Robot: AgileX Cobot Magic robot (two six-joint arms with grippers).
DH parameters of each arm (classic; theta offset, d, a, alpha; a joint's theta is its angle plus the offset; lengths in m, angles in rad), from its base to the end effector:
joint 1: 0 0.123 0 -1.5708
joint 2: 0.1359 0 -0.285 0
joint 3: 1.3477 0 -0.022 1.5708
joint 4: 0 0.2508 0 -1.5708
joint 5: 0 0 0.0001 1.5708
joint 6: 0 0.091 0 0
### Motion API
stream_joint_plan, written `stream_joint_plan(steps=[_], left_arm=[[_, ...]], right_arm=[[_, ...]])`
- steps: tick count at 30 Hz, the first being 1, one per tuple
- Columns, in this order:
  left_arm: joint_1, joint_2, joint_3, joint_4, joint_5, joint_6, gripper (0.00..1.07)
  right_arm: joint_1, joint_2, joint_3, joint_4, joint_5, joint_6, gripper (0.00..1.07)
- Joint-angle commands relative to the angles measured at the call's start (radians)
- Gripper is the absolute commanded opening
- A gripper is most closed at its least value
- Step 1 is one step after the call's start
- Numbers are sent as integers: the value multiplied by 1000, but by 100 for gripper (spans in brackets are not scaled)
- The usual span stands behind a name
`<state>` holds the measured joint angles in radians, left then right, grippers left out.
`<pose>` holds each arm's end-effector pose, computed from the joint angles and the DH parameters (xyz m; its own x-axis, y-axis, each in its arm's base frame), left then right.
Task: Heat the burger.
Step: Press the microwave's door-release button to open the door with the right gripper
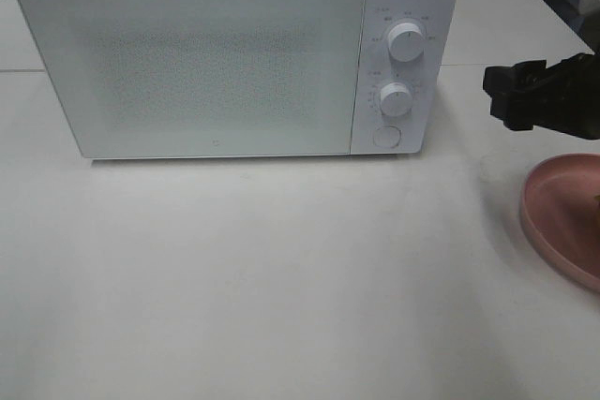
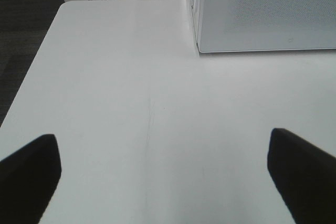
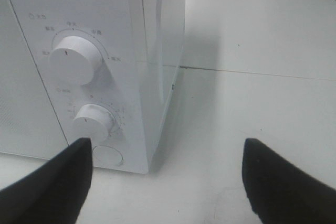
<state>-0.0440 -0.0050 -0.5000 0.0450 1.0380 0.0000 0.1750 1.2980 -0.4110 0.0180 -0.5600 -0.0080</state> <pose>-0.0046 0.0037 0.2792 -0.4300 0.0418 -0.9018 0.0189 0.9991 0.0373 0.2365 0.0409 0.2191 -0.2351 -0.0342 -0.9714 -0.1633 0.9866 0.0048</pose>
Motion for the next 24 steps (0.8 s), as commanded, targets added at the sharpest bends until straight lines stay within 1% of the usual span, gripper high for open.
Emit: stream_joint_plan(steps=[1,2,3,4,5,6,7,8,9,10,11,12,13,14,15,16,17,18,19,20,21,22,24], left_arm=[[-4,-28,2,-1,-5,0,100],[-4,-28,2,-1,-5,0,100],[-4,-28,2,-1,-5,0,100],[-4,-28,2,-1,-5,0,100],[-4,-28,2,-1,-5,0,100],[-4,-28,2,-1,-5,0,100],[-4,-28,2,-1,-5,0,100],[-4,-28,2,-1,-5,0,100],[-4,-28,2,-1,-5,0,100],[-4,-28,2,-1,-5,0,100],[-4,-28,2,-1,-5,0,100],[-4,-28,2,-1,-5,0,100],[-4,-28,2,-1,-5,0,100],[-4,-28,2,-1,-5,0,100],[-4,-28,2,-1,-5,0,100],[-4,-28,2,-1,-5,0,100],[-4,-28,2,-1,-5,0,100],[-4,-28,2,-1,-5,0,100],[-4,-28,2,-1,-5,0,100],[-4,-28,2,-1,-5,0,100],[-4,-28,2,-1,-5,0,100],[-4,-28,2,-1,-5,0,100],[-4,-28,2,-1,-5,0,100]], right_arm=[[84,43,27,170,-125,-166,75],[112,54,32,221,-149,-197,75],[112,54,32,221,-149,-197,75],[161,75,34,306,-172,-240,75],[182,86,34,345,-180,-260,75],[182,86,34,345,-180,-260,75],[231,107,34,408,-211,-291,75],[251,116,34,434,-230,-301,75],[251,116,34,434,-230,-301,75],[300,139,34,503,-265,-318,75],[325,149,34,533,-284,-326,75],[325,149,34,533,-284,-326,75],[369,174,34,600,-315,-337,75],[369,174,34,600,-315,-337,75],[412,196,34,649,-345,-339,75],[412,196,34,649,-345,-339,75],[457,221,34,688,-368,-339,75],[476,232,34,698,-380,-339,75],[476,232,34,698,-380,-339,75],[509,257,34,722,-400,-339,75],[509,257,34,722,-400,-339,75],[543,282,31,756,-414,-339,75],[554,294,29,767,-421,-339,75]])
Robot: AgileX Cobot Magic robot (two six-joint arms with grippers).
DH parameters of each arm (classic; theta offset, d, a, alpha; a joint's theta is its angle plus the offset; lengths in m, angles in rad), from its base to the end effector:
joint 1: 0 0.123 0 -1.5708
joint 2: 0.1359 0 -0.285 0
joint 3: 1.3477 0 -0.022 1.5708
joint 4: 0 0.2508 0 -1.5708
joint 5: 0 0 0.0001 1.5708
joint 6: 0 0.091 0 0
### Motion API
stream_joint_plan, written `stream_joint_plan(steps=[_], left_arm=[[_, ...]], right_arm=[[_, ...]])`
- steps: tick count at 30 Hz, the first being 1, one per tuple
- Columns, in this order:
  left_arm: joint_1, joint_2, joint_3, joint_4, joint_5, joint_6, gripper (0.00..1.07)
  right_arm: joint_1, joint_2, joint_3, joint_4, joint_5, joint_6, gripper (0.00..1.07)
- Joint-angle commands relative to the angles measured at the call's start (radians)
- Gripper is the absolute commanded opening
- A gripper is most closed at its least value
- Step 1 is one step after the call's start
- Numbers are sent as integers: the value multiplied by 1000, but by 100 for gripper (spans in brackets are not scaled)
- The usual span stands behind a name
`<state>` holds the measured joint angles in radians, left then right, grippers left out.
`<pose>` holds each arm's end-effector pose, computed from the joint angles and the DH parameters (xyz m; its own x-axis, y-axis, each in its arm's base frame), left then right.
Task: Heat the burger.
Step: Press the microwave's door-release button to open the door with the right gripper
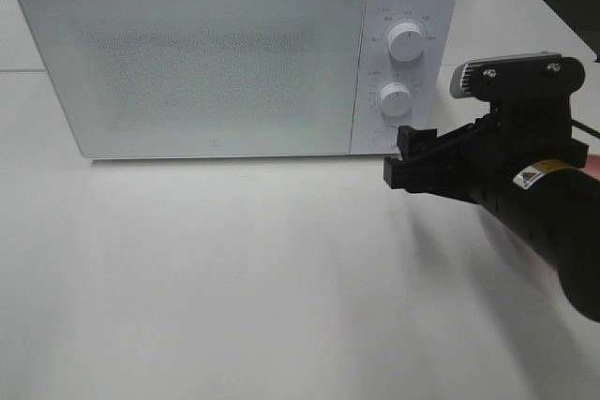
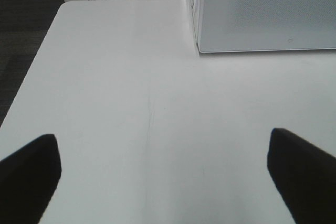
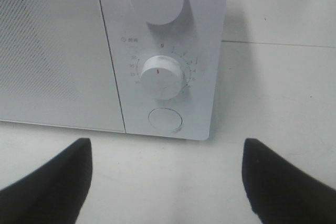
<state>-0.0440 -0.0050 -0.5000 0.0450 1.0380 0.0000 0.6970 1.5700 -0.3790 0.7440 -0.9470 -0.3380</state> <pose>-0.0046 0.0037 0.2792 -0.4300 0.0418 -0.9018 0.0189 0.9991 0.0373 0.2187 0.1179 0.1683 -0.2500 -0.0407 -0.9674 -0.0970 0.9951 -0.0169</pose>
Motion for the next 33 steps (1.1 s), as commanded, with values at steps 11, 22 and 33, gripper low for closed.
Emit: stream_joint_plan(steps=[11,22,33], left_arm=[[-4,-28,2,-1,-5,0,100],[-4,-28,2,-1,-5,0,100],[-4,-28,2,-1,-5,0,100]], right_arm=[[103,81,-3,106,-70,4,75],[103,81,-3,107,-70,203,70],[103,81,-3,105,-63,794,43]])
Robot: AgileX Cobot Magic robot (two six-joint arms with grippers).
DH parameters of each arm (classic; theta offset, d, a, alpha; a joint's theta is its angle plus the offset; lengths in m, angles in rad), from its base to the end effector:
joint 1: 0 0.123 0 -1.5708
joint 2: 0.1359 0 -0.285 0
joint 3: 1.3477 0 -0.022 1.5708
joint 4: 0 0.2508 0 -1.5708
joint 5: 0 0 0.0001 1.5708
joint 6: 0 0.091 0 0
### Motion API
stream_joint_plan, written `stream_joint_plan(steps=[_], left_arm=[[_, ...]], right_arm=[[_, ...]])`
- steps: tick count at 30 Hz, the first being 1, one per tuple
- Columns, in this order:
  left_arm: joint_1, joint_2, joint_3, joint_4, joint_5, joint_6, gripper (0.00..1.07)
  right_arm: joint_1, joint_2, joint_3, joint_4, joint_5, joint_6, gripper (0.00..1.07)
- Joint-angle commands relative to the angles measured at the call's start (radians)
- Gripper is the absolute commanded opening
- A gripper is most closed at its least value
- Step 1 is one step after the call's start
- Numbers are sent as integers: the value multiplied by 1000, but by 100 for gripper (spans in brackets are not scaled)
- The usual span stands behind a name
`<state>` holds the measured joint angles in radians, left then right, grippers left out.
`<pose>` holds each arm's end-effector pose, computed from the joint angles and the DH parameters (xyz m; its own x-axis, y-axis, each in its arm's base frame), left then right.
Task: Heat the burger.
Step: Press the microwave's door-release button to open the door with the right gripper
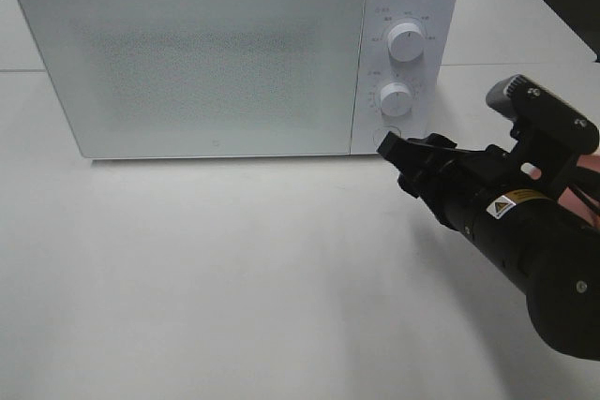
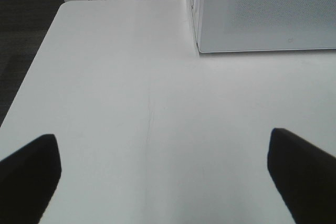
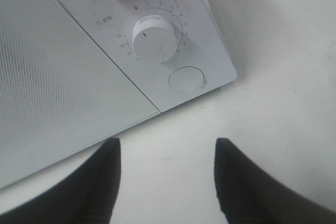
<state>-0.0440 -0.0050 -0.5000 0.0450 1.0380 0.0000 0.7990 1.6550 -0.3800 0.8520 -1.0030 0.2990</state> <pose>-0.0046 0.0037 0.2792 -0.4300 0.0418 -0.9018 0.0189 0.9991 0.0373 0.2098 0.1328 0.1501 -0.2817 0.5432 -0.7909 0.1025 0.8366 0.5381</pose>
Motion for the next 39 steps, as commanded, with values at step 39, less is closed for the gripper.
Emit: stream_joint_plan(steps=[39], left_arm=[[-4,-28,2,-1,-5,0,100]], right_arm=[[-27,109,-61,-34,6,1019,0]])
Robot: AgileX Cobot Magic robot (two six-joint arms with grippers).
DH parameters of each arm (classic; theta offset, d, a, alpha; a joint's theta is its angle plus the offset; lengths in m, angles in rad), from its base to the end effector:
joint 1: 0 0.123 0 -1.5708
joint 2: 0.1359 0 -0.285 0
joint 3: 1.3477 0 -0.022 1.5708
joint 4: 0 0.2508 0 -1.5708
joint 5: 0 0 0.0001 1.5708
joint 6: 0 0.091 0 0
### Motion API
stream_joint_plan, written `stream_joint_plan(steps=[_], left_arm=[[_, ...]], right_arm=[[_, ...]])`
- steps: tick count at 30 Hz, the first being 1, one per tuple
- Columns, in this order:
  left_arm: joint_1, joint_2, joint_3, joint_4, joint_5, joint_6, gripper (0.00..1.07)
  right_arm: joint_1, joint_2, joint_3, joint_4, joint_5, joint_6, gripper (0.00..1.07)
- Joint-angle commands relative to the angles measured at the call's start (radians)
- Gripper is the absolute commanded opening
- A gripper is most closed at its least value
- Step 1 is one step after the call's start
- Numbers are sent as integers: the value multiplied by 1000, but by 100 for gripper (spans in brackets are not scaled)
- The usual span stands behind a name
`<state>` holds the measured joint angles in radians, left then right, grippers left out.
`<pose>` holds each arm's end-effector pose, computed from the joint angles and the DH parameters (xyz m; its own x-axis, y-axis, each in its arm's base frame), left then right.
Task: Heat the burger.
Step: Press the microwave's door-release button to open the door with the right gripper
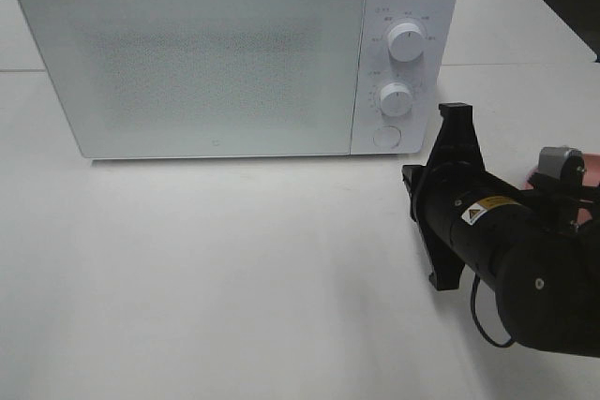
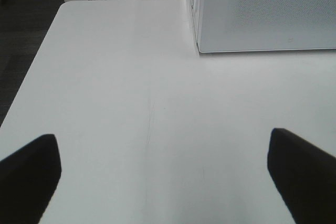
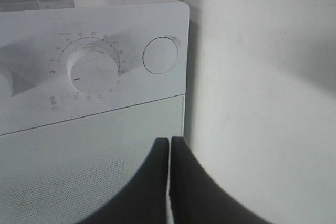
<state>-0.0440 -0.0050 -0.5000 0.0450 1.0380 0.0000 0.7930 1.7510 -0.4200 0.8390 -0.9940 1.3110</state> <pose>-0.0046 0.0037 0.2792 -0.4300 0.0418 -0.9018 0.0189 0.9991 0.0373 0.2188 0.1413 0.1327 -0.0702 0.9975 -0.0030 0.3355 0.0265 0.9417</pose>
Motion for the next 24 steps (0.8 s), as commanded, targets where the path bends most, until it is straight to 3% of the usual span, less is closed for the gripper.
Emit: stream_joint_plan(steps=[1,24], left_arm=[[-4,-28,2,-1,-5,0,100],[-4,-28,2,-1,-5,0,100]], right_arm=[[-41,31,-35,-44,2,18,0],[-194,229,-243,-114,51,29,0]])
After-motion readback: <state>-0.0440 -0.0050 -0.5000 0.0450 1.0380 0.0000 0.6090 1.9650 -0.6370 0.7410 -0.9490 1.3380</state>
